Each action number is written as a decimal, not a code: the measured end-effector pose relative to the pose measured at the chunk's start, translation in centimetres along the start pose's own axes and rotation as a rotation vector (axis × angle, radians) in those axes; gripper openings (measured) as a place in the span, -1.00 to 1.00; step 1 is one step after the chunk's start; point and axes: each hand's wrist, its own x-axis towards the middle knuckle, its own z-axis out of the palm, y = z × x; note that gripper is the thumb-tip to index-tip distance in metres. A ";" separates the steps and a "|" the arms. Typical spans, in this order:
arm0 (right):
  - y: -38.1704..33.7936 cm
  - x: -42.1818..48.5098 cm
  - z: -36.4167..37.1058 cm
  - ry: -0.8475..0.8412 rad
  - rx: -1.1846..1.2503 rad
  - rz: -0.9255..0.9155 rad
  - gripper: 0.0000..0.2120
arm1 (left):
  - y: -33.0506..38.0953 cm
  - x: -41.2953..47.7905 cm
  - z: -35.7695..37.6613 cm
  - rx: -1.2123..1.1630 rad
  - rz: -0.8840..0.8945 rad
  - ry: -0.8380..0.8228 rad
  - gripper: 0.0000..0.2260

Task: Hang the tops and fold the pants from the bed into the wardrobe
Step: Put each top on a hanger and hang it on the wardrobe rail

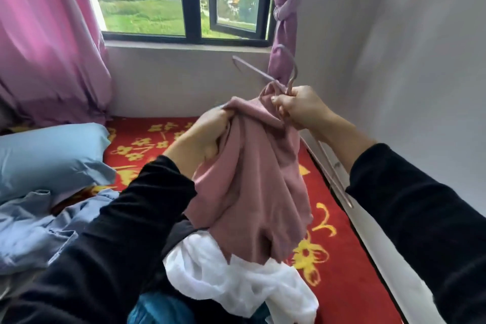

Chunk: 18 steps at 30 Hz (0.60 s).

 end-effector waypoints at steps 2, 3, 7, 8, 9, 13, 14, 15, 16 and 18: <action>1.8 -0.6 0.4 0.035 0.033 0.018 -0.80 | 1.8 0.2 -0.4 -0.121 -0.024 0.064 -0.74; 2.7 -1.2 0.7 0.060 0.091 0.023 -0.86 | 2.5 0.5 -0.5 -0.152 -0.028 0.099 -0.75; 6.3 -4.8 3.0 -0.086 0.460 0.097 -0.73 | 4.2 1.3 -0.5 -0.219 -0.034 0.141 -0.74; 7.0 -5.6 4.0 -0.154 0.449 0.122 -0.71 | 4.5 1.3 -0.3 -0.240 -0.034 0.124 -0.73; 7.4 -6.3 5.1 -0.195 0.403 0.143 -0.72 | 4.9 1.1 0.1 -0.233 -0.031 0.110 -0.72; 6.7 -6.1 8.5 -0.111 0.453 0.212 -0.71 | 6.7 1.3 0.1 -0.221 0.013 0.151 -0.79; 6.1 -5.3 8.3 -0.083 0.516 0.221 -0.68 | 7.2 1.4 -0.3 -0.222 0.025 0.189 -0.82; 5.1 -4.3 7.7 -0.078 0.595 0.224 -0.67 | 7.5 1.6 -1.1 -0.196 0.048 0.206 -0.85; 4.0 -3.2 6.8 -0.094 0.673 0.209 -0.66 | 7.4 1.9 -2.3 -0.151 0.073 0.225 -0.87; 1.1 -0.9 4.6 -0.117 0.737 0.161 -0.62 | 6.7 1.6 -4.5 0.051 0.105 0.231 -0.82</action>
